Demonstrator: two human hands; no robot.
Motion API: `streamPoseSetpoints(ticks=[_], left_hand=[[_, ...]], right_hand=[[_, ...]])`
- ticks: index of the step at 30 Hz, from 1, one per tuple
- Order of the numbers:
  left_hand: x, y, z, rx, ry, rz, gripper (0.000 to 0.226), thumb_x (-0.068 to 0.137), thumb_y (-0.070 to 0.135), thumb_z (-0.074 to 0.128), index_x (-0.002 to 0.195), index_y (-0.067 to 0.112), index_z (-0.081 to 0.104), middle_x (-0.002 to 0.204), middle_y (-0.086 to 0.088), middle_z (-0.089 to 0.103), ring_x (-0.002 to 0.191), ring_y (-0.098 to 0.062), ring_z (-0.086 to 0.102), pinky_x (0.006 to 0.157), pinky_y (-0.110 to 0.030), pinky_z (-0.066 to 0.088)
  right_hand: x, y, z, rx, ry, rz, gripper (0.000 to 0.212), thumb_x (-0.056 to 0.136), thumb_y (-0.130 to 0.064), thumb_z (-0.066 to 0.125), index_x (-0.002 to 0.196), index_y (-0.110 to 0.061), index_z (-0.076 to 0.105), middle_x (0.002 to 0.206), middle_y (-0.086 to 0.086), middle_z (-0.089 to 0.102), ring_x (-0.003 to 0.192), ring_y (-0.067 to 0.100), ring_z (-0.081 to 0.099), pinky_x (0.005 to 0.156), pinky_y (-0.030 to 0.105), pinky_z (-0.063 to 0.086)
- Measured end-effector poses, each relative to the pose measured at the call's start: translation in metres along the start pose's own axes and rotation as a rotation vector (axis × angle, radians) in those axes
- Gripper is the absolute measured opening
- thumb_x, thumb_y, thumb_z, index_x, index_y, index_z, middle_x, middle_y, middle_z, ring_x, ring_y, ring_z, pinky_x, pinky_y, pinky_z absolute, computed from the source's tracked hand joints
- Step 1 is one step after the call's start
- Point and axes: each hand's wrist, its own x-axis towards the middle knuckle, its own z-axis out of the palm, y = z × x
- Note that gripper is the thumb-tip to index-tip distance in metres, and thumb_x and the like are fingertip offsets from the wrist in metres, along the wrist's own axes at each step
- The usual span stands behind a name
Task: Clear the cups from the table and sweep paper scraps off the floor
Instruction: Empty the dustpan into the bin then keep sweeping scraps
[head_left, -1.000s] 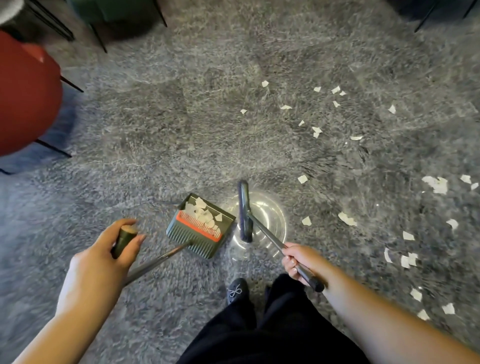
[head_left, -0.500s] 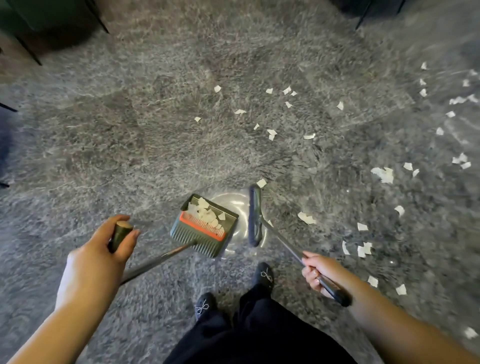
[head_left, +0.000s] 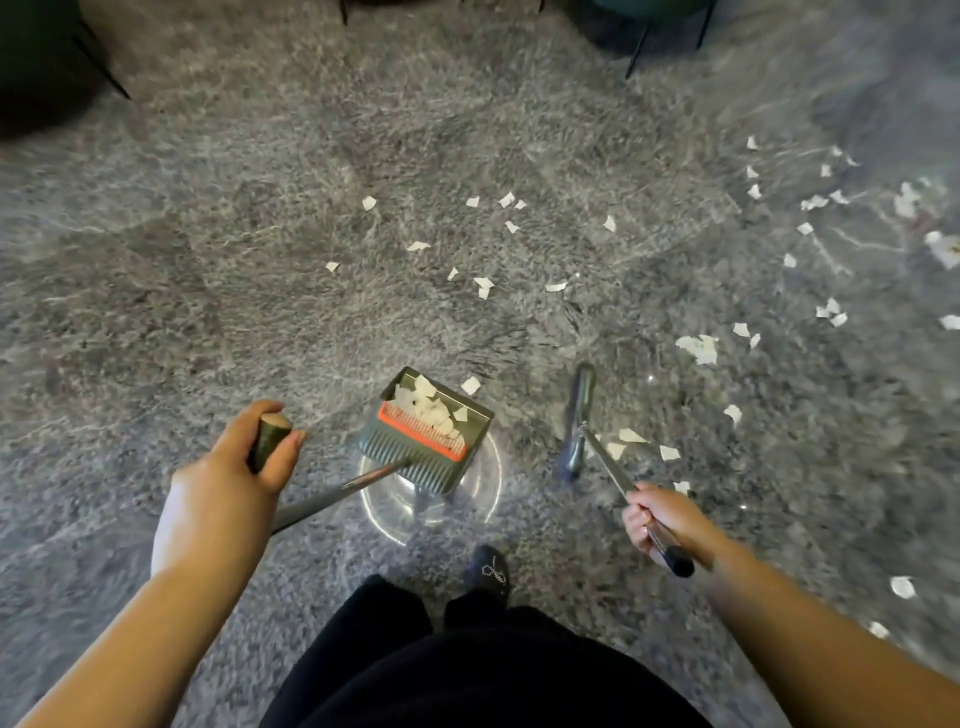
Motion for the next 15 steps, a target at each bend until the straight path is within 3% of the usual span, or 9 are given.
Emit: streamPoseSetpoints(ticks=[4, 8, 15], left_hand=[[0.022, 0.002, -0.010, 0.019, -0.012, 0.020, 0.032, 0.088, 0.055, 0.057, 0.118, 0.054, 0.045, 0.072, 0.000, 0.064, 0.055, -0.027, 0.061, 0.054, -0.041, 0.056], [0.059, -0.009, -0.030, 0.039, -0.004, 0.076, 0.032, 0.087, 0.055, 0.057, 0.117, 0.050, 0.047, 0.064, 0.006, 0.062, 0.048, -0.020, 0.058, 0.044, -0.033, 0.050], [0.129, -0.037, -0.067, 0.091, -0.123, 0.095, 0.029, 0.086, 0.054, 0.056, 0.114, 0.054, 0.050, 0.067, 0.011, 0.064, 0.051, -0.010, 0.057, 0.041, -0.023, 0.038]], right_hand=[[-0.005, -0.003, 0.030, 0.053, -0.062, -0.047, 0.046, 0.105, -0.012, 0.030, 0.148, -0.028, 0.025, 0.046, 0.000, 0.038, 0.026, 0.005, 0.036, 0.028, 0.011, 0.030], [-0.002, -0.006, 0.080, 0.003, -0.110, -0.079, 0.048, 0.104, -0.011, 0.035, 0.148, -0.027, 0.028, 0.054, 0.001, 0.041, 0.030, 0.005, 0.039, 0.028, 0.014, 0.032], [0.010, -0.020, 0.181, -0.028, -0.175, -0.043, 0.041, 0.104, -0.014, 0.036, 0.144, -0.025, 0.033, 0.057, 0.001, 0.041, 0.030, 0.005, 0.040, 0.029, 0.015, 0.033]])
